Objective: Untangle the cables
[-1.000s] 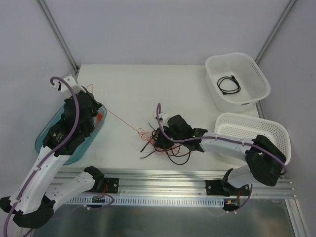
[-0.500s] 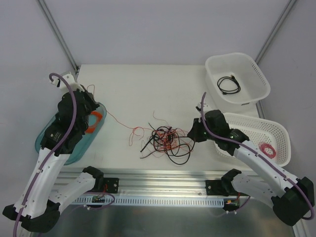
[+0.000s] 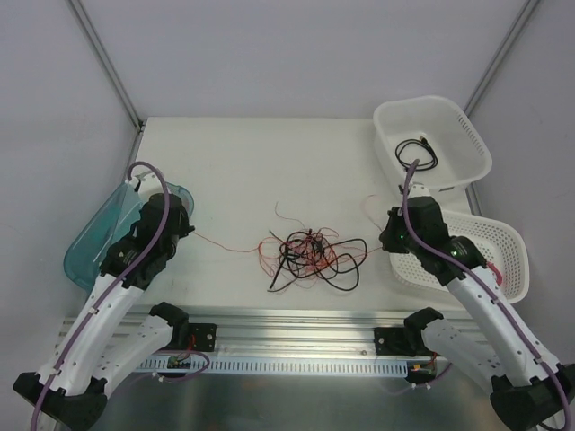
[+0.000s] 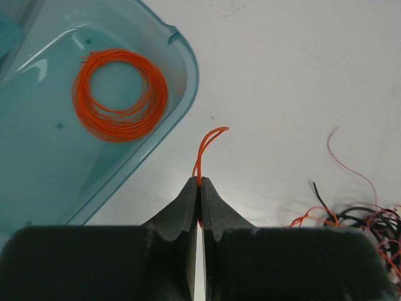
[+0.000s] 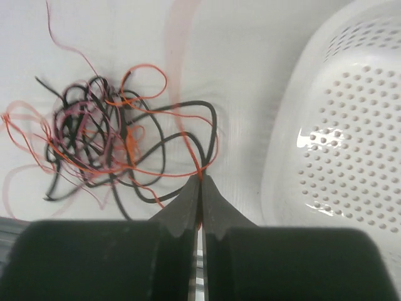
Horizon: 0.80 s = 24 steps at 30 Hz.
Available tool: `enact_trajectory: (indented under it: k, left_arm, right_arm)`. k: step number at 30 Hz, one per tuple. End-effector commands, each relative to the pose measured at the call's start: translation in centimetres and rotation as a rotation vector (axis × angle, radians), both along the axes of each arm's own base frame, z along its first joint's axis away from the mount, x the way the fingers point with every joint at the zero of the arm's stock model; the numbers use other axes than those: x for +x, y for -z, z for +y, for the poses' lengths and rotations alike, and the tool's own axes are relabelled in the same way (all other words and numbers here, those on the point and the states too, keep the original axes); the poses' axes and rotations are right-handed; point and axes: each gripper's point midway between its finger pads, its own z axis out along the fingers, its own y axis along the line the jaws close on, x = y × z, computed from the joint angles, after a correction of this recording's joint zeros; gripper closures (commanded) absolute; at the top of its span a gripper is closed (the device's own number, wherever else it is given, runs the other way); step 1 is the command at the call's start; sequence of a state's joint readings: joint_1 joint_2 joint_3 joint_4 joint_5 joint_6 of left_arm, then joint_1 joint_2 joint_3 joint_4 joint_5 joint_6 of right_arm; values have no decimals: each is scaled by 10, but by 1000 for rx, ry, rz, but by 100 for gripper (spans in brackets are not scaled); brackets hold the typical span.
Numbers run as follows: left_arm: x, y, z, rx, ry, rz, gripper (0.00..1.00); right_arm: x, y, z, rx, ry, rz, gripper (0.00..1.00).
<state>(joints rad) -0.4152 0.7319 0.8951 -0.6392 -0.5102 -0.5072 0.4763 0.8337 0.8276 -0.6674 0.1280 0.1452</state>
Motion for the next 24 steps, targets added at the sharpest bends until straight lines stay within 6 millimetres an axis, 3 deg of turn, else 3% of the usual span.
enact_trajectory:
  k: [1, 3, 6, 7, 9, 11, 13, 14, 17, 18, 19, 20, 21, 22, 24]
  left_arm:
    - [-14, -8, 41, 88, -188, -22, 100]
    - [-23, -32, 65, 163, -279, -60, 100]
    - [-28, -77, 79, 197, -321, -143, 100]
    - [-28, -88, 77, 186, -309, -161, 100]
    - [-24, -116, 68, 145, -258, -209, 100]
    - [-14, -127, 44, 91, -127, -210, 100]
    - [-9, -126, 21, 54, -3, -190, 100]
    - [-6, -123, 11, 32, 42, -178, 100]
    - [-5, -109, -30, -89, 212, -140, 100]
    - [-5, -104, -38, -118, 246, -129, 100]
    - [-3, -103, -49, -152, 288, -136, 100]
    - [-6, -90, -62, -195, 342, -101, 100]
    - [-6, -84, -68, -213, 361, -90, 100]
    - [-7, -71, -71, -223, 369, -61, 100]
    - [-9, -63, -78, -248, 393, -44, 100]
  right_arm:
    - [6, -60, -27, 3, 105, -139, 99]
    - [9, -83, -34, 3, 121, -186, 99]
    - [10, -99, -34, 26, 106, -215, 99]
    - [11, -108, -28, 49, 79, -233, 99]
    - [11, -106, -5, 110, -25, -206, 99]
    - [12, -98, 14, 169, -101, -180, 99]
    - [14, -88, 28, 211, -146, -151, 99]
    - [13, -73, 30, 208, -157, -113, 99]
    - [12, -44, 37, 182, -192, -10, 80]
    - [9, -32, 37, 168, -201, 19, 65]
    - [7, -29, 43, 163, -230, 18, 59]
    - [6, -25, 47, 149, -264, 17, 54]
    - [3, -23, 52, 144, -295, 19, 47]
    - [-1, -24, 63, 135, -348, 13, 45]
    - [-1, -26, 70, 83, -395, -7, 38]
